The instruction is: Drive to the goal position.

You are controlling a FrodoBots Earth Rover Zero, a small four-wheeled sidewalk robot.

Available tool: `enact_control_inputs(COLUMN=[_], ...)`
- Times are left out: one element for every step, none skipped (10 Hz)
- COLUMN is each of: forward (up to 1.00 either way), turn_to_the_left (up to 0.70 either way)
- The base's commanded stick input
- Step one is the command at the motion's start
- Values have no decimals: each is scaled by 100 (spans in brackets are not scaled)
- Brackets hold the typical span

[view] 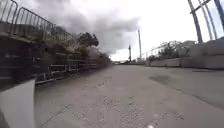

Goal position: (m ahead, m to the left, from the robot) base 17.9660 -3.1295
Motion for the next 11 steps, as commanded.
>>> enact_control_inputs(forward=[70, 70, 70, 70, 70, 70, 70, 70, 70, 70, 70], turn_to_the_left=[0, 0, 0, 0, 0, 0, 0, 0, 0, 0, 0])
